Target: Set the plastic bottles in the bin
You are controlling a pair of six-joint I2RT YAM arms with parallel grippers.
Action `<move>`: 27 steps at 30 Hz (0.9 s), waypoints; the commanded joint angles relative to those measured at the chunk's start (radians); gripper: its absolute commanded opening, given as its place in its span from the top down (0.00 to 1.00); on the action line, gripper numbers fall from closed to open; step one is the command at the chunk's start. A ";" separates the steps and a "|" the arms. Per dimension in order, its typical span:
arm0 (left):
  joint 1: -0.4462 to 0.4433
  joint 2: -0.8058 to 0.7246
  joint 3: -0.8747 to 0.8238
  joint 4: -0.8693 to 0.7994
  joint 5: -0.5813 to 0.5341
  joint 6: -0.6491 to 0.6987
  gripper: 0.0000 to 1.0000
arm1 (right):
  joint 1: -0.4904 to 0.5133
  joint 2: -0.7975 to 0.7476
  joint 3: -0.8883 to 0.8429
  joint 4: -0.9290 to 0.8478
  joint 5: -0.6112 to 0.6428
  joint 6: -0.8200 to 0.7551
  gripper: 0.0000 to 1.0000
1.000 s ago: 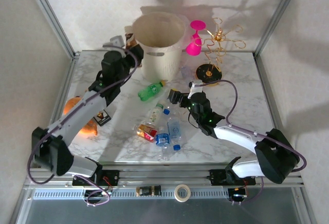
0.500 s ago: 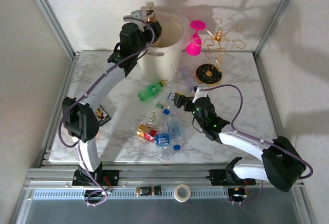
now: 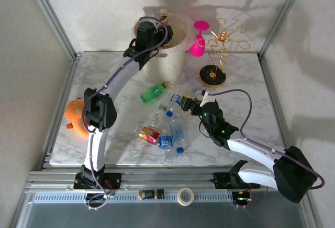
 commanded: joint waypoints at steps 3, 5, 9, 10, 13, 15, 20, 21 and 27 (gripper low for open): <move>0.005 0.015 0.067 -0.022 0.011 -0.008 0.23 | -0.008 -0.030 -0.017 -0.013 0.030 0.013 0.01; 0.005 0.009 0.067 -0.023 0.015 -0.009 0.18 | -0.007 -0.030 -0.020 -0.013 0.031 0.012 0.01; 0.005 -0.012 0.067 -0.029 0.032 -0.005 0.13 | -0.009 -0.030 -0.019 -0.017 0.032 0.005 0.01; 0.005 -0.019 0.067 -0.031 0.036 -0.005 0.12 | -0.009 -0.028 -0.019 -0.020 0.033 0.002 0.01; 0.002 -0.051 0.059 -0.036 0.057 -0.007 0.11 | -0.015 -0.018 -0.015 -0.032 0.035 -0.013 0.01; 0.000 -0.088 0.032 -0.030 0.082 -0.011 0.10 | -0.023 -0.004 -0.007 -0.048 0.031 -0.021 0.01; -0.010 -0.233 -0.143 0.063 0.141 -0.024 0.08 | -0.072 0.036 0.014 -0.072 -0.023 -0.033 0.01; -0.012 -0.269 -0.197 0.093 0.153 -0.029 0.08 | -0.081 0.045 0.020 -0.079 -0.037 -0.027 0.01; -0.020 -0.479 -0.498 0.227 0.193 -0.039 0.07 | -0.119 0.111 0.058 -0.080 -0.100 0.027 0.01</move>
